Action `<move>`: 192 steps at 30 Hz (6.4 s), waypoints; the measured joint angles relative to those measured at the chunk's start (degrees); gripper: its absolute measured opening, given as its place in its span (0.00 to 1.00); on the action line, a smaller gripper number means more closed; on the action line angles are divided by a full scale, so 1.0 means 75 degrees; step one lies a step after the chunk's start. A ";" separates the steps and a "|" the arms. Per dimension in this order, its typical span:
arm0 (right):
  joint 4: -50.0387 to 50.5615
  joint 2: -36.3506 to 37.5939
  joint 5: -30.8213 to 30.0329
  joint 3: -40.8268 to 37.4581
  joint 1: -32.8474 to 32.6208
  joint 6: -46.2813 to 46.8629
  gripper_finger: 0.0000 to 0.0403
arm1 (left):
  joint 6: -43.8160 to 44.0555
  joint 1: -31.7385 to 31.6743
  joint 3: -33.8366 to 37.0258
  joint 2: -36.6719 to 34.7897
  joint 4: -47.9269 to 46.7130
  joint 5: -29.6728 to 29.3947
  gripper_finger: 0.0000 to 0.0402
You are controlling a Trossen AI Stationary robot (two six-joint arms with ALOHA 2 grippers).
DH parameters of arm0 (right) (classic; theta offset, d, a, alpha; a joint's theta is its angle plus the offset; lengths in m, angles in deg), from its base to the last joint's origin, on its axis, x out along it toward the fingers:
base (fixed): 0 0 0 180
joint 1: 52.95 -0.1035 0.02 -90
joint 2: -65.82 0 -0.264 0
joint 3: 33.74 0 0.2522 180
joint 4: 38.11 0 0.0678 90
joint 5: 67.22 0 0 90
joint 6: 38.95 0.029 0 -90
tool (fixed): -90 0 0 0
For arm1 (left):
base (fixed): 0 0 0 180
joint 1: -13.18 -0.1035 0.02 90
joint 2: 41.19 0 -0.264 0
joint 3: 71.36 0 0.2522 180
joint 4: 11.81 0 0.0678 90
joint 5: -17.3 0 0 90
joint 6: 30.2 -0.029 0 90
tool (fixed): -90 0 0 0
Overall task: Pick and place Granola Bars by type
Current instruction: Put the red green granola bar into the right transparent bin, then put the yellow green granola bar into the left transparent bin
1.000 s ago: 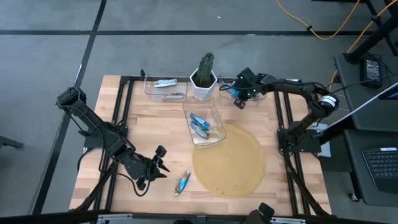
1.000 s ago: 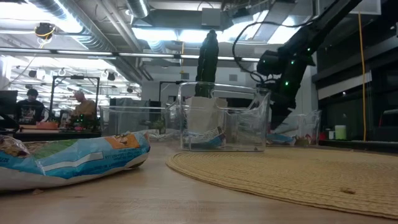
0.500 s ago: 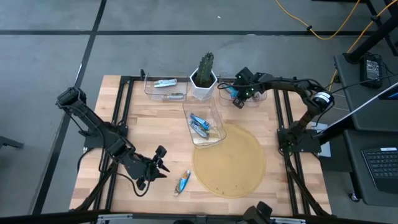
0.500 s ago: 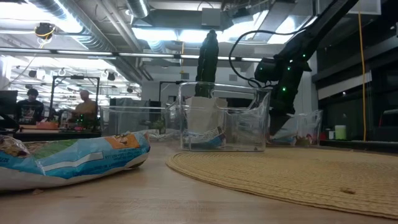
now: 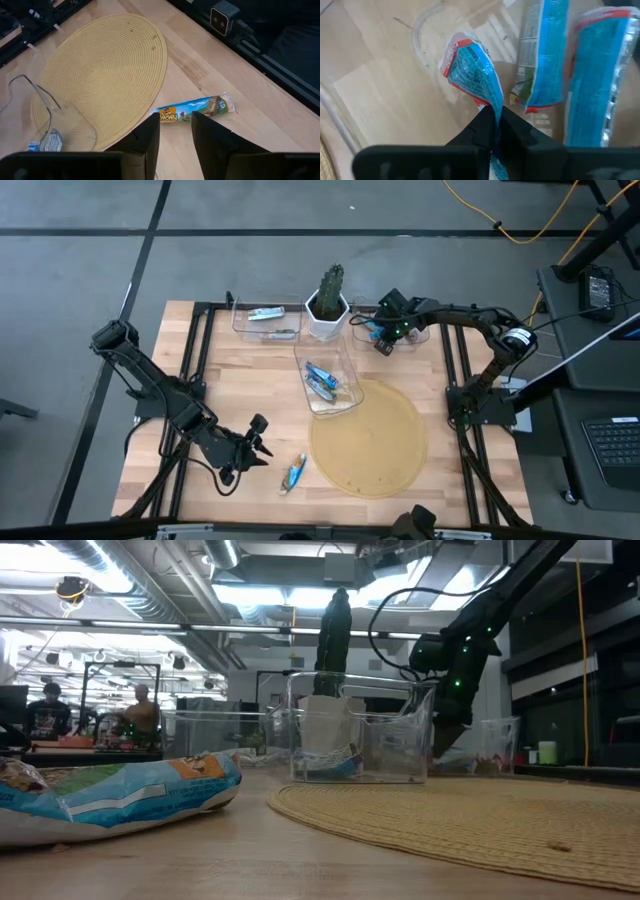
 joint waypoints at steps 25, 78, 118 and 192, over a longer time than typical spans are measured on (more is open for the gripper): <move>0.0493 0.0789 -0.0072 -0.0010 -0.0129 0.0320 0.41 | 0.0003 -0.0003 0.0000 0.0000 -0.0002 0.0004 0.26; -0.3946 0.2310 -0.4417 -0.0990 -0.9850 0.0753 0.29 | -0.0392 -0.0166 -0.0006 0.2782 0.2150 0.0662 0.47; -0.3964 0.2313 -0.4429 -0.0984 -0.9847 0.0973 0.29 | -0.0459 -0.0554 -0.0020 0.4046 0.3206 0.2562 0.22; -0.3960 0.2316 -0.4411 -0.0984 -0.9498 0.1081 0.29 | 0.0460 -0.3674 -0.2899 -0.0659 -0.3047 -0.1196 0.00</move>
